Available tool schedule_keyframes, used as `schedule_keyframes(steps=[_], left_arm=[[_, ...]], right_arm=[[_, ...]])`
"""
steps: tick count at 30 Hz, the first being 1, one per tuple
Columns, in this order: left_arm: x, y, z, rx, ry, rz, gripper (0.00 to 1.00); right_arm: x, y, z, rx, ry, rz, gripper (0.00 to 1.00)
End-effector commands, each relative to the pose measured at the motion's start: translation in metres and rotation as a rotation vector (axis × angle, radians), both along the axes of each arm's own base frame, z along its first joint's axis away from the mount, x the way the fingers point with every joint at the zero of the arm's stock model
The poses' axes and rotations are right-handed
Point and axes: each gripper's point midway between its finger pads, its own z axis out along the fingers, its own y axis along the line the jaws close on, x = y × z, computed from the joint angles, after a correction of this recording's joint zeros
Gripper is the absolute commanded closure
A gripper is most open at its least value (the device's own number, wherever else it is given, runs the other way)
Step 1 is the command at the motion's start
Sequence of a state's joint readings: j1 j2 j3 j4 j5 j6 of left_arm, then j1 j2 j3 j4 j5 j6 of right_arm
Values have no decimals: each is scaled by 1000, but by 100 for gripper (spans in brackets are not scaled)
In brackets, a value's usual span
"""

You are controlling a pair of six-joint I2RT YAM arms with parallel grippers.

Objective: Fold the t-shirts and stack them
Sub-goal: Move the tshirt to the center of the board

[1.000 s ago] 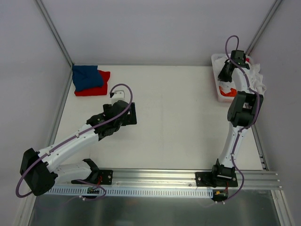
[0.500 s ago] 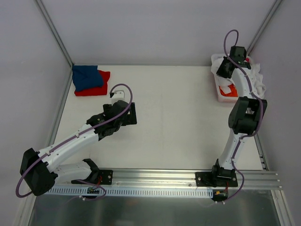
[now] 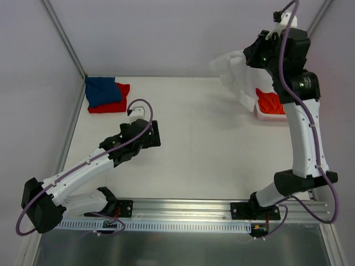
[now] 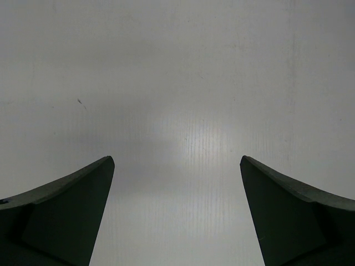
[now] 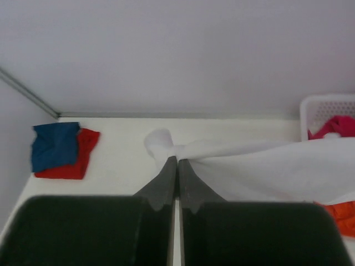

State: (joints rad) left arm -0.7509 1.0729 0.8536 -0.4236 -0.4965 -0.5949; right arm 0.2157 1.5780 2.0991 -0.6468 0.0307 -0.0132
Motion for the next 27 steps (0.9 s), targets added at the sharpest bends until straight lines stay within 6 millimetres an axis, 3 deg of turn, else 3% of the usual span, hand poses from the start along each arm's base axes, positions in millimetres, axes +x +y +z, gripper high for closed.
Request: schedule_keyframes(steps=[1,2,4,6,7,8,12,16,20,21,22,23,26,27], left_arm=[[0,-1,4,-54,-11,18,1],[-1,0,4,-58,-12,17,1],[-2,1,2,-61,-9,21,1],[-4,0,1,-65,-7,20,1],[-4,0,0,-67,-4,18,1],[-5,0,0,-69,-3,18,1],[-7,1,0,-77,-5,18,1],[-8,2,2,-87,-11,17,1],[-8,0,4,-96,-11,13,1],[-9,0,3,-98,-10,14,1],[-9,0,3,-99,-10,15,1],[-9,1,2,-97,-8,15,1],[-9,0,2,-96,-7,14,1],[-9,0,1,-96,-6,11,1]], right_arm=[[-82,5,94,13,-229,55,100],[-110,10,114,31,-285,87,100],[-145,8,139,62,-368,113,100],[-166,11,151,99,-410,153,100],[-169,12,146,115,-403,162,100],[-188,9,158,140,-456,184,100],[-208,5,156,166,-476,202,100],[-205,7,138,160,-420,209,100],[-188,37,80,202,-255,298,100],[-173,46,38,205,-145,297,100],[-173,53,20,217,-105,324,100],[-160,61,-19,218,-32,327,100],[-154,77,-63,265,60,354,100],[-152,82,-94,273,133,349,100]])
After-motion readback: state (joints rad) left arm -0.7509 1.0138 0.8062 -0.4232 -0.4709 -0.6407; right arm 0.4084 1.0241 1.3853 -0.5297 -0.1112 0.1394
